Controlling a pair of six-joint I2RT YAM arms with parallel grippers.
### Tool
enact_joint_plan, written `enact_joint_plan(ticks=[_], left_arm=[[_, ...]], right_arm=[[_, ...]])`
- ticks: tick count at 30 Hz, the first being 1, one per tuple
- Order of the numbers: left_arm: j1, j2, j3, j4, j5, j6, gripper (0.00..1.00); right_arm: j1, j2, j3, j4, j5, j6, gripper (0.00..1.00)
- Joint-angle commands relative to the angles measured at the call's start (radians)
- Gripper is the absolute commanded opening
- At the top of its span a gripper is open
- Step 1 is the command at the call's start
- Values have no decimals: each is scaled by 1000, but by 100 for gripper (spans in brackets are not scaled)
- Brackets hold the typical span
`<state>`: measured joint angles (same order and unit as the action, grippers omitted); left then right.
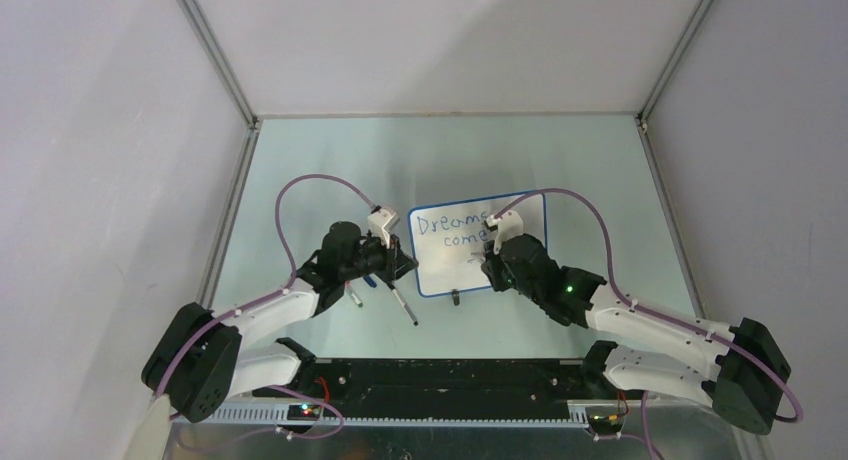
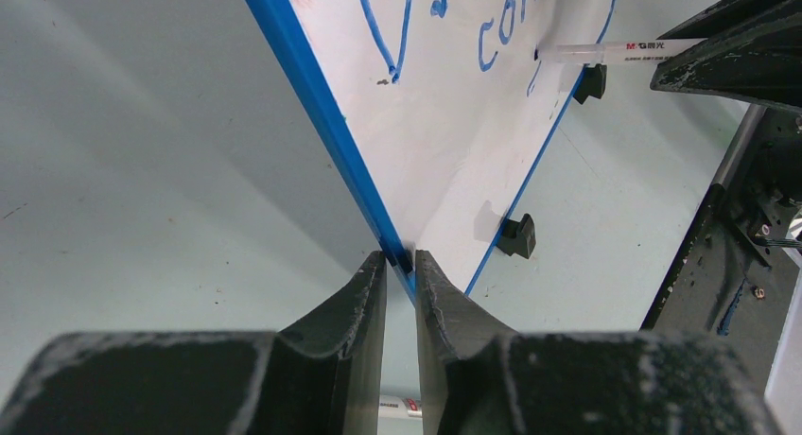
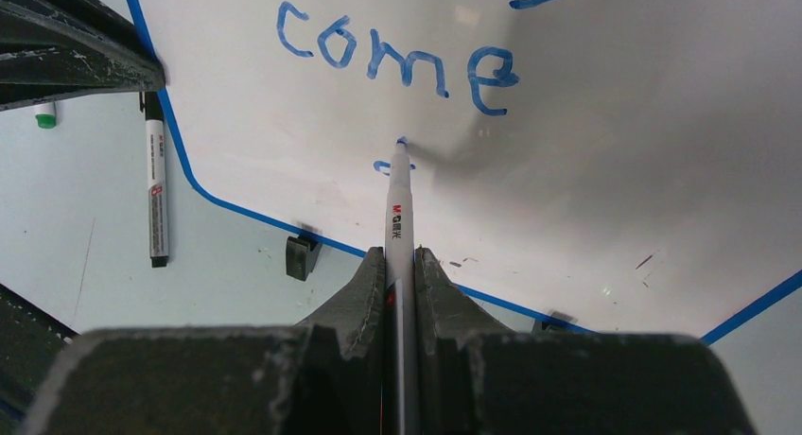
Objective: Write a sentence on the whiteboard
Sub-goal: Write a sentence with the whiteboard marker.
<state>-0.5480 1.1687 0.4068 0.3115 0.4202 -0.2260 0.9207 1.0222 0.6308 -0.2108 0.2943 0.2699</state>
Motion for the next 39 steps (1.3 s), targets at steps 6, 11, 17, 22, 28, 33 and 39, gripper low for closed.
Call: enact_joint_plan(ticks=[6,11,17,22,28,33,39], left_arm=[[-5,-20,20,20,0,23,23],[-5,-22,17,21,0,24,23],[-6,-23,19,21,0,24,23],[-6,-23,18,18,2,24,23],[-6,-22,18,21,0,24,22],[-5,-23,18,20,0,24,23],[-6,-24,18,19,-2,24,22]], right_arm=[[8,13,42,-39,-6,9,0],[11,25,43,-55,-9,12,0],[14,34,43,-78,-14,17,0],[16,41,43,-87,-17,21,0],[16,41,43,-99,1,29,0],[11,25,43,-96,11,29,0],[-1,4,43,-87,1,26,0]])
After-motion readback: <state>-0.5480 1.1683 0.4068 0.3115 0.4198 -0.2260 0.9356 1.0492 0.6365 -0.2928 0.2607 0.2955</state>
